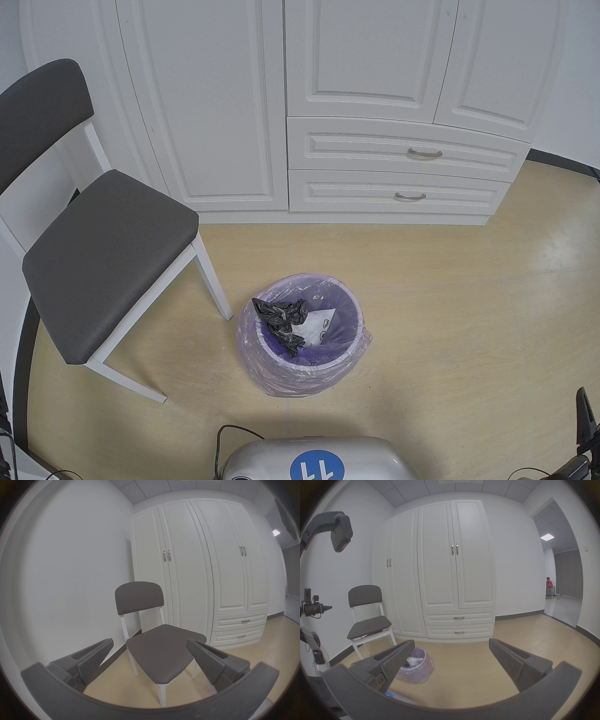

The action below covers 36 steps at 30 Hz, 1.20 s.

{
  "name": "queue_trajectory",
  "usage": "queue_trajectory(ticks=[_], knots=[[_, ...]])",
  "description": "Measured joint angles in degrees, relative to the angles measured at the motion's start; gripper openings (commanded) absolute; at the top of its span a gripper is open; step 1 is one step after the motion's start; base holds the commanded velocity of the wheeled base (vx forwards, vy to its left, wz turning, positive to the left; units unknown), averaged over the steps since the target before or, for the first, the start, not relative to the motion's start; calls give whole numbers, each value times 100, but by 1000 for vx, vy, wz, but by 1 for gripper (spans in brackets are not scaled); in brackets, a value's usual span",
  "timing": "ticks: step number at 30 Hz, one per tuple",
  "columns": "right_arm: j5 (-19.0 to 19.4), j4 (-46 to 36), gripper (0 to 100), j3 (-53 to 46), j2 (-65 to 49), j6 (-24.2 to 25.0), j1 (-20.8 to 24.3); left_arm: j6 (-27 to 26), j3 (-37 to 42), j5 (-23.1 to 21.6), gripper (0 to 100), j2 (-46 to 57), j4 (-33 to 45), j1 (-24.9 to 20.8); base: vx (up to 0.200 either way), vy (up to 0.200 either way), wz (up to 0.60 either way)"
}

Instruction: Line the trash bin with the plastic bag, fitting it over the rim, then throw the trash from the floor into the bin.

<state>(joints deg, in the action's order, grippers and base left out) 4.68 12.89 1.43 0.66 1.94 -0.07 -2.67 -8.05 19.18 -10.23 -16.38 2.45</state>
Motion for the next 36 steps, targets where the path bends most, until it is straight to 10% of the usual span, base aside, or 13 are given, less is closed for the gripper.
queue_trajectory(ticks=[36], knots=[[640,-945,100,-44,9,260,0,478,706,-336,100,950,1304,-212,0,0,0]])
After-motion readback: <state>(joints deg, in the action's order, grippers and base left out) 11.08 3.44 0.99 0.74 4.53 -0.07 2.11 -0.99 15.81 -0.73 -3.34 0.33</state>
